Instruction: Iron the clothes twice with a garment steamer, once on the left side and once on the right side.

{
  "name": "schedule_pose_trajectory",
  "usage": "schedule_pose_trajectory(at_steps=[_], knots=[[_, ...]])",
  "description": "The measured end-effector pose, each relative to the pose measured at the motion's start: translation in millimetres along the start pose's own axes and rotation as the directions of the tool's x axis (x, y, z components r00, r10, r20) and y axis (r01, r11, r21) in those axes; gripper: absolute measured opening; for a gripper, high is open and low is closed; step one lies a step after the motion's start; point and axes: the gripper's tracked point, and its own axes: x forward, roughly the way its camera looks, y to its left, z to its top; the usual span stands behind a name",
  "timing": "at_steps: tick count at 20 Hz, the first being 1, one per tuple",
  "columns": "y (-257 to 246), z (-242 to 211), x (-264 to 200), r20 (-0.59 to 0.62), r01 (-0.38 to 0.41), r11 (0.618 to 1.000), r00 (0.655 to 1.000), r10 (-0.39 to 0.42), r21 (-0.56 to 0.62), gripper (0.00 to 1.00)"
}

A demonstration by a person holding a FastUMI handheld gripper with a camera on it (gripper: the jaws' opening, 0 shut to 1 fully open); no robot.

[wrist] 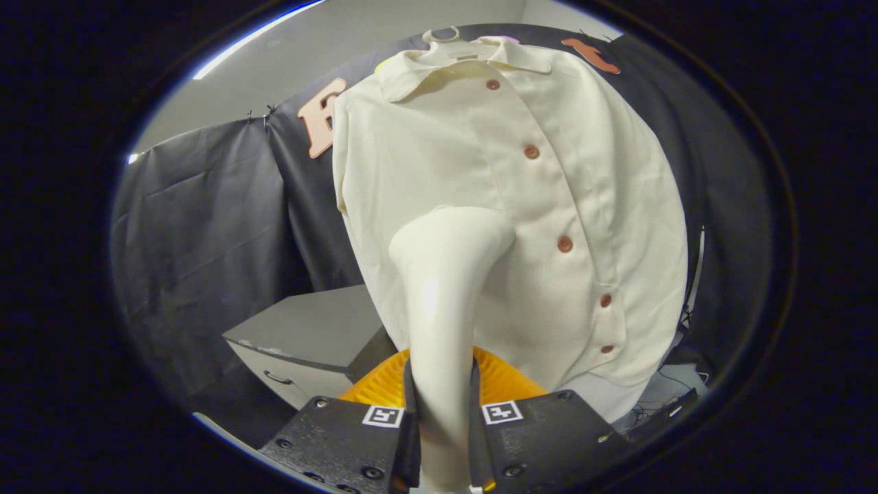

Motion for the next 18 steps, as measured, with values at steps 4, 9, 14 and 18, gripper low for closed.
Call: schedule_pose_trajectory(at_steps=[4, 9, 14, 18], knots=[[-9.5, -40.0, 11.9, -0.019, 0.002, 1.000, 1.000, -0.002, 0.001, 0.27], [-22.3, -96.4, 25.7, -0.064, 0.011, 1.000, 0.998, -0.010, 0.019, 0.27], [-42.6, -175.6, 32.0, -0.174, 0.050, 0.998, 0.984, -0.042, 0.042, 0.28], [-48.3, -230.5, 27.1, -0.270, 0.070, 0.997, 0.961, -0.058, 0.035, 0.28]])
